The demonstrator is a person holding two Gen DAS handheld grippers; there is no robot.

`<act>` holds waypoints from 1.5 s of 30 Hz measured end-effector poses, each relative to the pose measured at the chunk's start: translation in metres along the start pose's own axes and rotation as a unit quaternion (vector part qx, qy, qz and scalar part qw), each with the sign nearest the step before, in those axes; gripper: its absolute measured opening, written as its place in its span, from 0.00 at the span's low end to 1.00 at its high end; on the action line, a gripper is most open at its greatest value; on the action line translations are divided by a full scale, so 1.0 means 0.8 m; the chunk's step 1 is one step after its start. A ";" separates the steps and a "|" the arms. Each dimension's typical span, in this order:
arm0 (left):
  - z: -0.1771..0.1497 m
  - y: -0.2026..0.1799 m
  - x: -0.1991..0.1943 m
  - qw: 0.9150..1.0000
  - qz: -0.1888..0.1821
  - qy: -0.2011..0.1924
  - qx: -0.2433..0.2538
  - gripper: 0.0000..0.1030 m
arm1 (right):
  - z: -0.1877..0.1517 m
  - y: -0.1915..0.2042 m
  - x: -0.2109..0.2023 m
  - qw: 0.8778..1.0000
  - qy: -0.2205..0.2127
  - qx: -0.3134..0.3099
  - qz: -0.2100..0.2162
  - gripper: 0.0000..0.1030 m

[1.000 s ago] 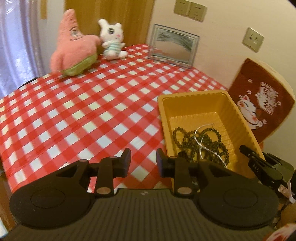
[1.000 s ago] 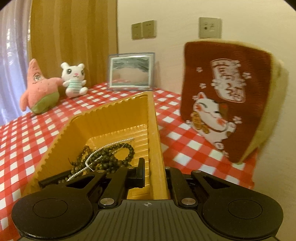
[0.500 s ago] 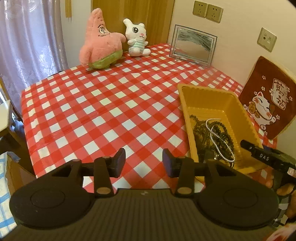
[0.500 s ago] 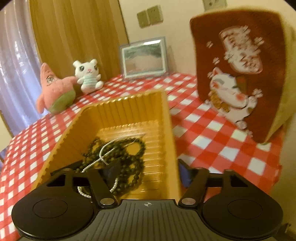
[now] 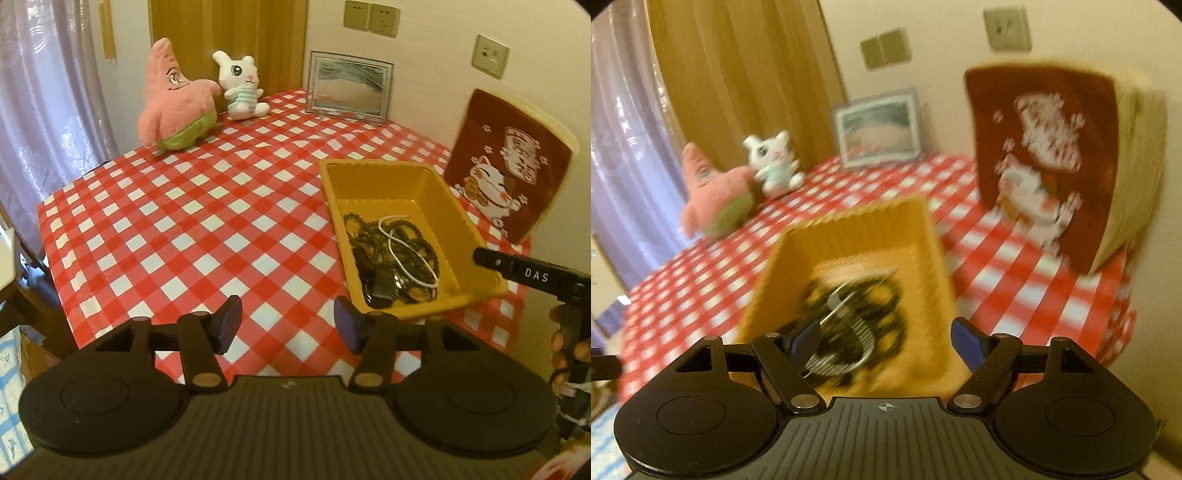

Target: Organize jewelry

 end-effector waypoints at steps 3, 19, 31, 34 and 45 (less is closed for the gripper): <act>-0.011 0.005 -0.011 1.000 -0.008 0.009 -0.003 0.51 | -0.013 0.022 -0.020 1.000 0.028 -0.001 0.004 0.75; -0.092 0.052 -0.087 0.997 -0.066 0.029 0.033 0.59 | -0.109 0.151 -0.128 0.995 0.092 -0.032 -0.020 0.75; -0.134 0.088 -0.127 0.994 -0.090 0.017 0.052 0.59 | -0.151 0.200 -0.175 0.996 0.075 -0.026 -0.032 0.75; -0.138 0.092 -0.133 0.994 -0.093 0.010 0.056 0.60 | -0.154 0.209 -0.180 0.997 0.070 -0.025 -0.035 0.75; -0.142 0.106 -0.143 0.993 -0.099 -0.004 0.063 0.60 | -0.160 0.232 -0.184 0.997 0.060 -0.038 -0.037 0.75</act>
Point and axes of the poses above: each gripper's, at about its wrist camera, not at the fingertips, and x roughly the way its jaws point, y to its left, z to its top, the point moved 1 cm from there along x, roughly the way its jaws point, and after that the axes turned 3 degrees about y, right-handed, at the moved point
